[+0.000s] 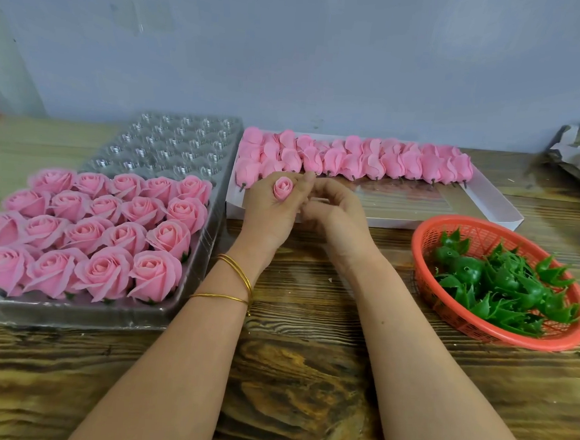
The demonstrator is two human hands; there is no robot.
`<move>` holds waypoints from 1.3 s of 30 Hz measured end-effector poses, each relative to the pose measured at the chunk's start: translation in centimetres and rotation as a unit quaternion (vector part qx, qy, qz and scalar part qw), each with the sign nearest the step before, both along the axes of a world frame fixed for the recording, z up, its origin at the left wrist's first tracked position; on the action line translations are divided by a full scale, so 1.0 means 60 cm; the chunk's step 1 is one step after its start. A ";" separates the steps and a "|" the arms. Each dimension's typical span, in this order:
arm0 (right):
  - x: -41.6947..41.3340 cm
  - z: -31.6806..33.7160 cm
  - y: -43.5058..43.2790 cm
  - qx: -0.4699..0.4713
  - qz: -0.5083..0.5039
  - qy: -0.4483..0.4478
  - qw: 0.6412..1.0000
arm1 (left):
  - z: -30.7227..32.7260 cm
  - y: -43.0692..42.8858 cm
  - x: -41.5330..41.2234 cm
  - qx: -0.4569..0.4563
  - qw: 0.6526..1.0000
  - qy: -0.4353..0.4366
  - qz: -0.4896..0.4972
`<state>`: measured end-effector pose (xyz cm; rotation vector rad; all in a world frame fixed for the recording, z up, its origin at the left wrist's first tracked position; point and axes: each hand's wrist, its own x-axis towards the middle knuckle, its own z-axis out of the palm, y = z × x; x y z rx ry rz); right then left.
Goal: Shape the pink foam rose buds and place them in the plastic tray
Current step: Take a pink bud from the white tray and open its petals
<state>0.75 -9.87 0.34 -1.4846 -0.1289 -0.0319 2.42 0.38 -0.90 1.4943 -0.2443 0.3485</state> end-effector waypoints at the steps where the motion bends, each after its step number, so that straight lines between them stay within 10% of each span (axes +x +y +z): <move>1: 0.001 0.002 -0.003 0.018 -0.015 0.005 1.000 | 0.000 0.001 0.000 0.019 1.000 -0.008 0.013; 39: -0.006 0.003 0.001 0.004 -0.022 -0.015 1.000 | -0.001 -0.005 -0.007 0.107 0.992 -0.047 0.037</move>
